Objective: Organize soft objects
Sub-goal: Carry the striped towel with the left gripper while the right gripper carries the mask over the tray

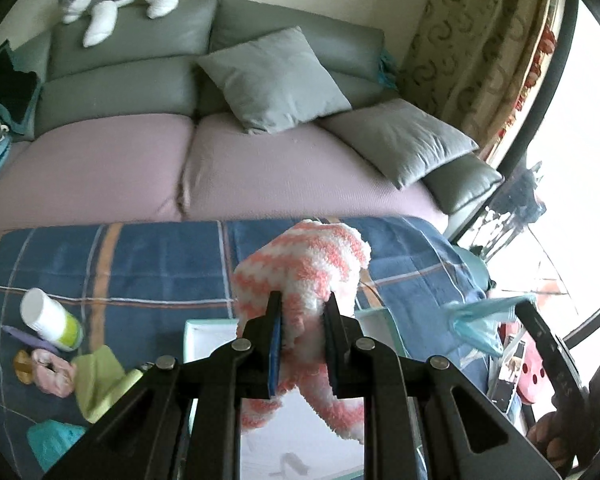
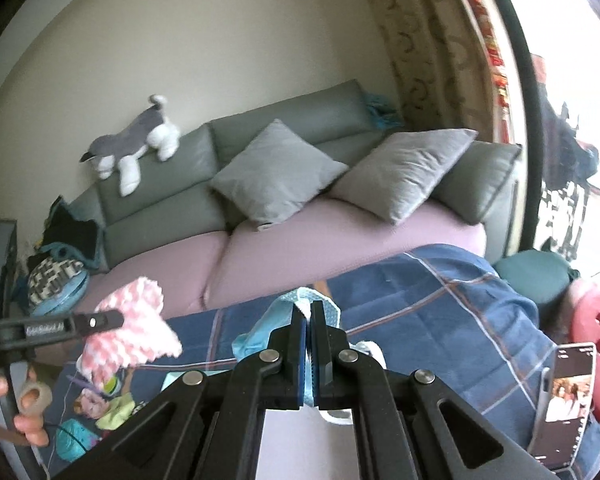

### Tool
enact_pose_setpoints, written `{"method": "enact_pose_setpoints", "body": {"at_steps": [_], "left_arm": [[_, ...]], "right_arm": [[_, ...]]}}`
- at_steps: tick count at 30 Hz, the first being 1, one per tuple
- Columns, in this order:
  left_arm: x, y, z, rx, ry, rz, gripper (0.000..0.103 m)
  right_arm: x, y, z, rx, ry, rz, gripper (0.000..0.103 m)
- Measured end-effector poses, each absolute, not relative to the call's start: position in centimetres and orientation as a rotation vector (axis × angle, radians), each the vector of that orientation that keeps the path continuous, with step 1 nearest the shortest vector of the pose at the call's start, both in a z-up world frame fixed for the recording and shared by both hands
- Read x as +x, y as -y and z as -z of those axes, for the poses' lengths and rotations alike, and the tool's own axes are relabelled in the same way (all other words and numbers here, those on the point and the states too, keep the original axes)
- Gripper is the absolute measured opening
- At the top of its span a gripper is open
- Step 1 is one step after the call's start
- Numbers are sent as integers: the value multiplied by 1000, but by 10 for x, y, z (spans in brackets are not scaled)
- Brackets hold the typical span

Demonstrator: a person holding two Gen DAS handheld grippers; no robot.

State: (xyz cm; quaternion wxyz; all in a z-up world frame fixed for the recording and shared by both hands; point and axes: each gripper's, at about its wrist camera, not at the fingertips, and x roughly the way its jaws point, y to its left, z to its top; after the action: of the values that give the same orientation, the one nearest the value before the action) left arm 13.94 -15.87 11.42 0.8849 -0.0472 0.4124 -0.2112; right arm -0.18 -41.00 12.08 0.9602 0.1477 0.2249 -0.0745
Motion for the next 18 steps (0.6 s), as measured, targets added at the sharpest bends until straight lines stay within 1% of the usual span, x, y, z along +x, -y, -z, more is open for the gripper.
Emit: {"method": "enact_pose_setpoints", "body": {"at_steps": [6, 11, 18], "left_arm": [[138, 177, -96, -82, -898, 447, 19], [143, 184, -78, -56, -931, 425, 19], [158, 183, -37, -44, -988, 360, 19]], "right_arm": [[1, 422, -112, 321, -480, 175, 2], [12, 414, -101, 291, -519, 178, 2], [43, 402, -67, 277, -627, 139, 2]]}}
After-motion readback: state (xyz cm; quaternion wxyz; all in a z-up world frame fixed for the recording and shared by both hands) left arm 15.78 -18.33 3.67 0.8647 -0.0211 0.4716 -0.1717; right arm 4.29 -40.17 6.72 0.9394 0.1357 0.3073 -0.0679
